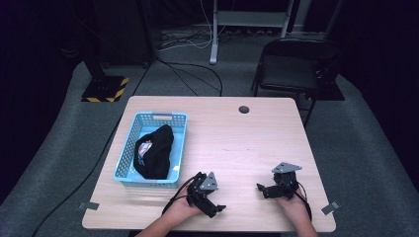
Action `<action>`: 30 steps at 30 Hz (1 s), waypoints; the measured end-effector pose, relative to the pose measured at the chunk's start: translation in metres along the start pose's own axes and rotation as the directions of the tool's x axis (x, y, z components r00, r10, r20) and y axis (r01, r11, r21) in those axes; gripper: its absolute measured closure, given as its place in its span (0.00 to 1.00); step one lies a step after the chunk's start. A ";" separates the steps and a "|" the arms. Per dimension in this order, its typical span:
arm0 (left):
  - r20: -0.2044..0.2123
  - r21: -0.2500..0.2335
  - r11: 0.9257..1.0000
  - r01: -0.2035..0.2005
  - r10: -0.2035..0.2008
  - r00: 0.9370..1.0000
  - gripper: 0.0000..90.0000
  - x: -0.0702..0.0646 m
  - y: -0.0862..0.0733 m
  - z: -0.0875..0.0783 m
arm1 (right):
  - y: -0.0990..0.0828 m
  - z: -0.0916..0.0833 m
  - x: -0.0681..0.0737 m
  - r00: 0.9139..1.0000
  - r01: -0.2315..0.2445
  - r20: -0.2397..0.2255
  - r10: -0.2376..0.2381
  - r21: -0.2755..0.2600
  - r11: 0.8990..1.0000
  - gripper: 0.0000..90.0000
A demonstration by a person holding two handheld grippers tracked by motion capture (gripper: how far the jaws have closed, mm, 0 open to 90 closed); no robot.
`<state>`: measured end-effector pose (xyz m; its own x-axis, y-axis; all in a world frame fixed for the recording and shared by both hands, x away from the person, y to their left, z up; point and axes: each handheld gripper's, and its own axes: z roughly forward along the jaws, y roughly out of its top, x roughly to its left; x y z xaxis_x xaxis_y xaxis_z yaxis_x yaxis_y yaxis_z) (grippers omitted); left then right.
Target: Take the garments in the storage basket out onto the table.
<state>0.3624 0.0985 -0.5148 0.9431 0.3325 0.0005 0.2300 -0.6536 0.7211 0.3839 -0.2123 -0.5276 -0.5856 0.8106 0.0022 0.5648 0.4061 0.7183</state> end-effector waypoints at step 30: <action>0.000 -0.040 0.999 0.030 -0.030 1.000 0.04 0.002 0.011 -0.021 | 0.000 0.000 0.000 1.000 0.000 0.000 0.000 0.000 1.000 0.02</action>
<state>0.3623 0.1059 -0.4923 0.9358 0.3520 -0.0217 0.2488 -0.6155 0.7479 0.3839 -0.2123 -0.5276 -0.5856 0.8106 0.0023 0.5648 0.4061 0.7184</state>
